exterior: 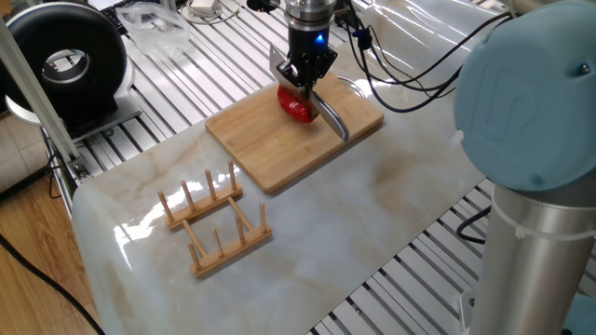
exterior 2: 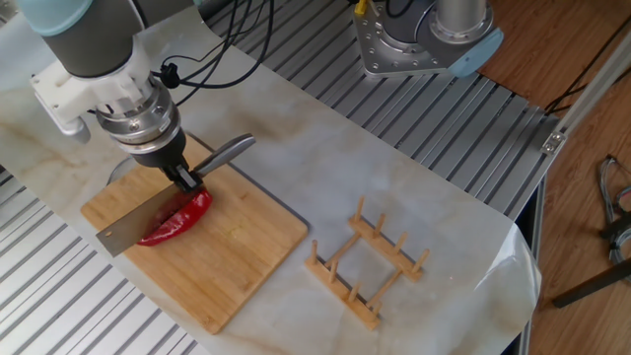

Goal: Chop the chili peppers

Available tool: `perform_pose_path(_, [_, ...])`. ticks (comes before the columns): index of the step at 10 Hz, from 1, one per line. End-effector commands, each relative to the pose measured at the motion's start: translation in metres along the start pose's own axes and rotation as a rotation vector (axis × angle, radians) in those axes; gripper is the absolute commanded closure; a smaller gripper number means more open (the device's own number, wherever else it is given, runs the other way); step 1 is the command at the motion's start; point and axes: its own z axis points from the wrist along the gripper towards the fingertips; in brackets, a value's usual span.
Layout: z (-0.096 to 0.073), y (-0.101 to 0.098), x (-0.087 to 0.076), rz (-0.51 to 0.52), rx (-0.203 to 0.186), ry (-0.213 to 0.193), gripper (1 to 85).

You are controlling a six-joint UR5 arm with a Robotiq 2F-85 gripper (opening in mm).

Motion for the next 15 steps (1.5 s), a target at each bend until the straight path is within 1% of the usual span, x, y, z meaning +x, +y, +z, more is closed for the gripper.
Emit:
perform_pose_path(1, [-0.009, 0.005, -0.001, 0.003, -0.02, -0.009, 84.3])
perform_pose_path(2, [-0.01, 0.001, -0.002, -0.003, -0.001, -0.012, 84.3])
perform_pose_path(4, [-0.013, 0.003, -0.001, 0.002, -0.001, -0.011, 84.3])
perform_pose_path(9, [-0.013, 0.0, -0.01, 0.007, 0.015, -0.035, 84.3])
perform_pose_path(14, [-0.008, 0.006, -0.018, 0.025, -0.002, -0.059, 84.3])
perform_pose_path(15, [-0.006, 0.009, -0.019, 0.031, -0.012, -0.059, 84.3])
